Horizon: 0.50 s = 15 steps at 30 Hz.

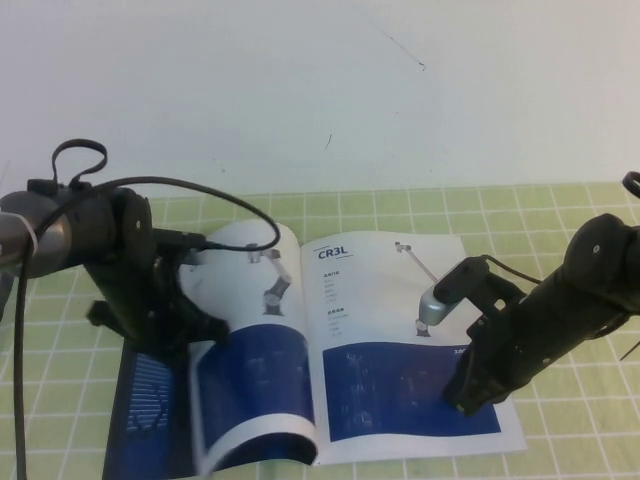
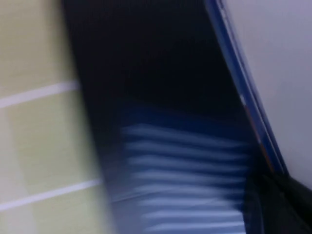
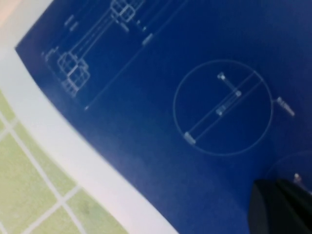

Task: Close book
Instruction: 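Close the open booklet and leave it lying on the table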

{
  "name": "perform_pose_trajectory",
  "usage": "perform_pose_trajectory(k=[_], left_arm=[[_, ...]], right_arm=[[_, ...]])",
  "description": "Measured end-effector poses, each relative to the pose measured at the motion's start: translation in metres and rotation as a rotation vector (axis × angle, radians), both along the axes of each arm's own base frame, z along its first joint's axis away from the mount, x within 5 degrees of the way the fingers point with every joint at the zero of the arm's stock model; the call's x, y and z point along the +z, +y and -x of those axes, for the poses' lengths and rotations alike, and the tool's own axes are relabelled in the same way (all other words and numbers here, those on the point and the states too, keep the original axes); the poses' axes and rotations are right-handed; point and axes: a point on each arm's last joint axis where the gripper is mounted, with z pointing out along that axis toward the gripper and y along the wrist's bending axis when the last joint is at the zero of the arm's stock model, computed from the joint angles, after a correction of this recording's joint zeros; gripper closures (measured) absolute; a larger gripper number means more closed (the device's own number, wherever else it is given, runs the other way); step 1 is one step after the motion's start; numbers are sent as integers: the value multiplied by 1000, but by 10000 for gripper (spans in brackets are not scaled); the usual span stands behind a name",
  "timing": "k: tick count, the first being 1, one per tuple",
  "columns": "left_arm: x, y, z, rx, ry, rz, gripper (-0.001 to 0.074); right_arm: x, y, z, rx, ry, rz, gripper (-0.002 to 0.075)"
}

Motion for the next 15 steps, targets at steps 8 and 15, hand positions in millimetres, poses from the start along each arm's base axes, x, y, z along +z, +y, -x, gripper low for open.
perform_pose_trajectory(k=[8,15], left_arm=[[5,-47,-1,-55,-18,511,738],[28,-65,-4,-145,-155,736,738]], right_arm=[[0,2,0,-21,17,-19,729],[0,2,1,-28,22,-26,729]])
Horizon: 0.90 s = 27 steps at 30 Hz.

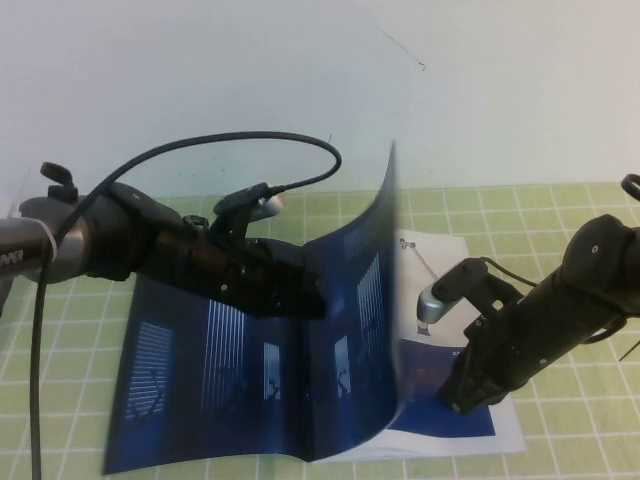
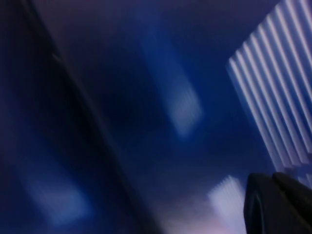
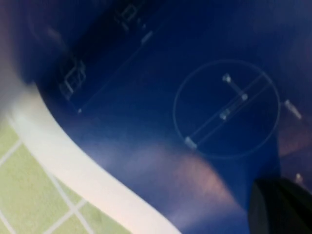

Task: Close book
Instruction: 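Close the open booklet and leave it lying on the table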

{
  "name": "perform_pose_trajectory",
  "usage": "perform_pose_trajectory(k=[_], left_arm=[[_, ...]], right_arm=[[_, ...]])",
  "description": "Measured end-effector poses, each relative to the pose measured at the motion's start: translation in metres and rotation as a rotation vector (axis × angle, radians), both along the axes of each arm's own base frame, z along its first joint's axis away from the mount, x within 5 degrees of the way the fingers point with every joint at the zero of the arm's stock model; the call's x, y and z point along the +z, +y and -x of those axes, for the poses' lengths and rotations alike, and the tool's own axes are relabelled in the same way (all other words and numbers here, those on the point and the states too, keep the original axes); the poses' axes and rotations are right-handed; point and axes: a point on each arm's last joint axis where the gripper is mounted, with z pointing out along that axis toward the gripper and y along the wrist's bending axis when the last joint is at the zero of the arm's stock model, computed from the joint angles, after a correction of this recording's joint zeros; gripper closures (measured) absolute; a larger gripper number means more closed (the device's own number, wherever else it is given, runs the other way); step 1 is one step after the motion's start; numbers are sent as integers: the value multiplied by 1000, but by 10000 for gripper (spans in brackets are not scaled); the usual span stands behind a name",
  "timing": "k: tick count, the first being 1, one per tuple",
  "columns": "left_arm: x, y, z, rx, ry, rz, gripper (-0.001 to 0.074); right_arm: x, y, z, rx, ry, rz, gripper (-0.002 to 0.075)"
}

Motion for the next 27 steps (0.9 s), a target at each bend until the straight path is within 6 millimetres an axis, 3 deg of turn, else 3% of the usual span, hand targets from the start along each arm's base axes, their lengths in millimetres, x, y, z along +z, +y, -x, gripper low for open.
perform_pose_trajectory(k=[6,9,11,14,17,20,23,27], left_arm=[[32,19,3,22,-172,-242,738],[51,33,9,42,-236,-378,738],[62,43,14,61,-258,-475,738],[69,57,19,107,-239,-616,738],[66,73,20,191,-180,-764,738],[55,81,18,235,-125,-853,738],[43,82,14,247,-85,-878,738],[21,80,9,241,-26,-893,738]], right_arm=[[3,-1,-2,-6,-6,16,729],[13,-4,-5,6,-21,111,729],[25,-13,-9,23,-47,224,729],[62,-20,-21,-3,-150,317,729],[107,-19,-30,-56,-271,280,729],[131,-13,-31,-92,-329,186,729],[134,-1,-28,-66,-327,102,729],[110,14,-26,-21,-253,68,729]])
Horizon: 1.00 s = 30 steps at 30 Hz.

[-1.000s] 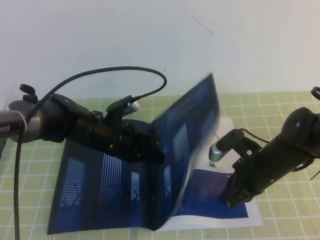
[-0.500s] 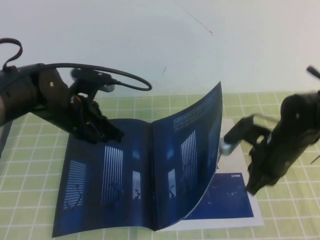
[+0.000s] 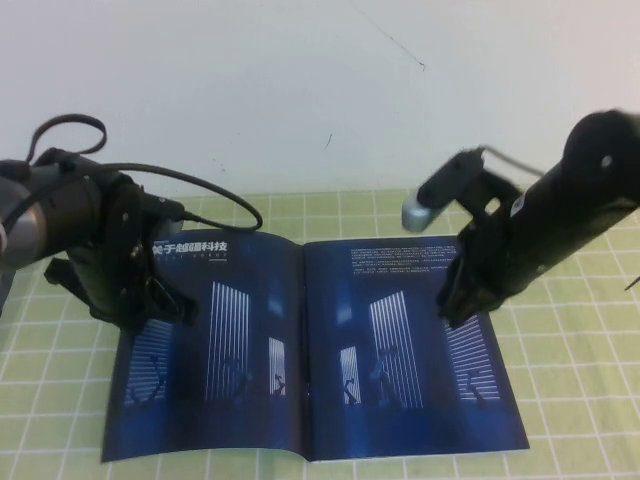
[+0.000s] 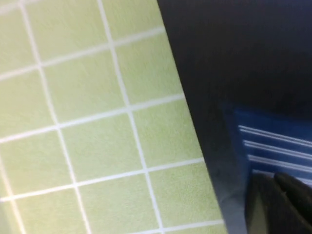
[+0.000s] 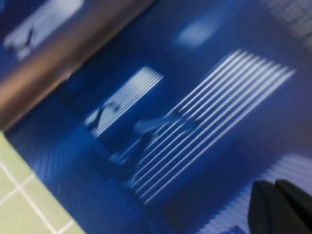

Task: Close book
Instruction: 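Close the open booklet and leave it lying on the table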

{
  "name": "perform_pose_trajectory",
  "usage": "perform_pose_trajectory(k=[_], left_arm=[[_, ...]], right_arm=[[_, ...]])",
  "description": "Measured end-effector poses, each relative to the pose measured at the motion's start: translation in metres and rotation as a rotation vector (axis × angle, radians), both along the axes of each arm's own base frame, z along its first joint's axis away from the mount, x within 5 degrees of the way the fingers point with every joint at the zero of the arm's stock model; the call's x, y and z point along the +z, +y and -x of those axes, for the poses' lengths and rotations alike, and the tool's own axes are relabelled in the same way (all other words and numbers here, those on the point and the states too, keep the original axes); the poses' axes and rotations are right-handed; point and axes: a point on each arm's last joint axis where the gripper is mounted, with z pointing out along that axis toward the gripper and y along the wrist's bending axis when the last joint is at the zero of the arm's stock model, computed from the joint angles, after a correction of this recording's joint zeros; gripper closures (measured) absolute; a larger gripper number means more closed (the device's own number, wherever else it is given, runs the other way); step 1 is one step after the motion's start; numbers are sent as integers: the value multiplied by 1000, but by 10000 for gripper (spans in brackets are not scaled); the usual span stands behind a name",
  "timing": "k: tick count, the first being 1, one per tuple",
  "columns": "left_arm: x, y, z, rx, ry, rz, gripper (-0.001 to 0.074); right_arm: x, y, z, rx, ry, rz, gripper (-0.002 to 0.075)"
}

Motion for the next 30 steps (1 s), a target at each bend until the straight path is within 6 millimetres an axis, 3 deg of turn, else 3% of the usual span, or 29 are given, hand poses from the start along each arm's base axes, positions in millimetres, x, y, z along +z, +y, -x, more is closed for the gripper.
perform_pose_trajectory(k=[3,6,12,18,30], left_arm=[[-14,0,-2,18,37,-11,738],[-15,3,-3,42,33,-38,738],[12,14,-2,86,-77,-119,738],[17,18,2,109,-72,-156,738],[-31,13,-5,137,64,-147,738]], right_arm=[[-32,2,-1,14,79,36,729],[-62,2,-1,19,156,73,729],[-93,2,-3,18,225,105,729],[-96,4,-4,12,233,99,729],[-96,3,-5,14,241,99,729]])
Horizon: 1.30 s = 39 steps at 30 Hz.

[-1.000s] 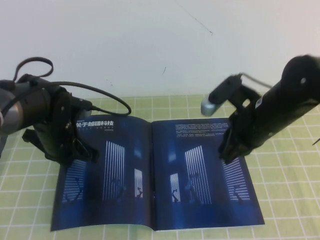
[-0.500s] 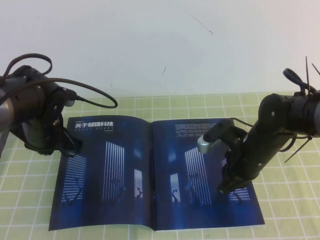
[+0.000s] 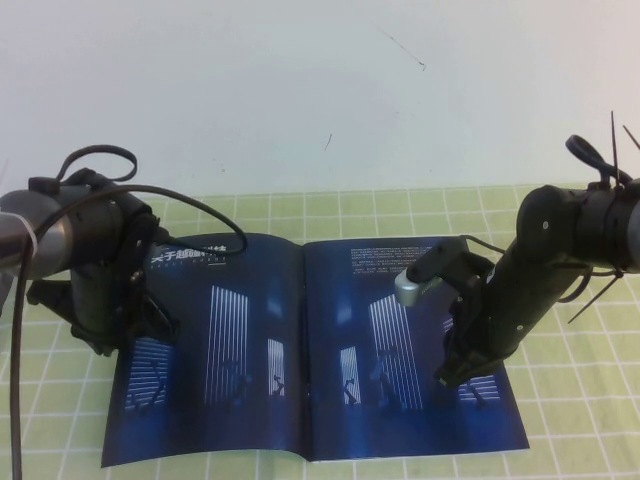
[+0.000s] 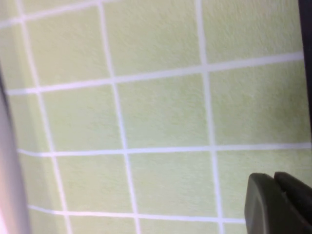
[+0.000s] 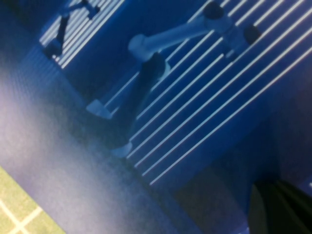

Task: Close book
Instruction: 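Close the open booklet and leave it lying on the table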

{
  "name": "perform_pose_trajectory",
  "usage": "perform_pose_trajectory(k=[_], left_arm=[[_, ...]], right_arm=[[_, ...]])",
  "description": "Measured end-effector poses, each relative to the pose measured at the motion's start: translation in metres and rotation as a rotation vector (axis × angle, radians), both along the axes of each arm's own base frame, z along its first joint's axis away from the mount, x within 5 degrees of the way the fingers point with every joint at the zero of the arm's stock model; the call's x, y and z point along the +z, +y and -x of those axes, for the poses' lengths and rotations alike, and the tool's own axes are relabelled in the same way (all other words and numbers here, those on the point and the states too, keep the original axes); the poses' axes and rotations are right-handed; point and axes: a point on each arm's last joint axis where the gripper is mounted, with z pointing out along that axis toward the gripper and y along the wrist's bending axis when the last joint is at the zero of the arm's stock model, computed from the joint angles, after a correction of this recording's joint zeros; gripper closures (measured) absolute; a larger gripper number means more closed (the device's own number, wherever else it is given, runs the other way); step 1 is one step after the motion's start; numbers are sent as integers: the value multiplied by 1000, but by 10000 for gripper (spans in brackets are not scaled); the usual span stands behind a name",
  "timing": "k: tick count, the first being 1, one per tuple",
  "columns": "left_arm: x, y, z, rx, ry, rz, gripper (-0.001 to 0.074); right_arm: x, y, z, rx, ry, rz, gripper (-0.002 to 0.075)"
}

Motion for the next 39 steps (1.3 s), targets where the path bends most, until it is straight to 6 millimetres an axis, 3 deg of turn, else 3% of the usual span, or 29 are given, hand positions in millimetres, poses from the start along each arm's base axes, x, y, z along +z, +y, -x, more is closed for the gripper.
perform_pose_trajectory(k=[7,13,20,26,28,31,35,39], left_arm=[[-4,-8,2,16,25,90,738],[0,-31,5,-35,37,349,738],[57,-60,11,-233,-147,699,738],[97,-65,21,-407,-283,756,738],[105,-64,24,-441,-308,745,738],[120,-61,32,-485,-336,721,738],[139,-54,47,-544,-353,646,738],[160,-39,64,-522,-379,537,738]], right_arm=[[0,0,0,2,0,0,729],[0,0,0,2,2,0,729],[0,0,0,3,5,1,729],[8,-5,0,87,6,65,729],[19,-11,0,138,0,136,729],[50,-23,-2,148,-62,256,729],[107,-43,3,60,-224,375,729],[167,-59,23,-50,-389,364,729]])
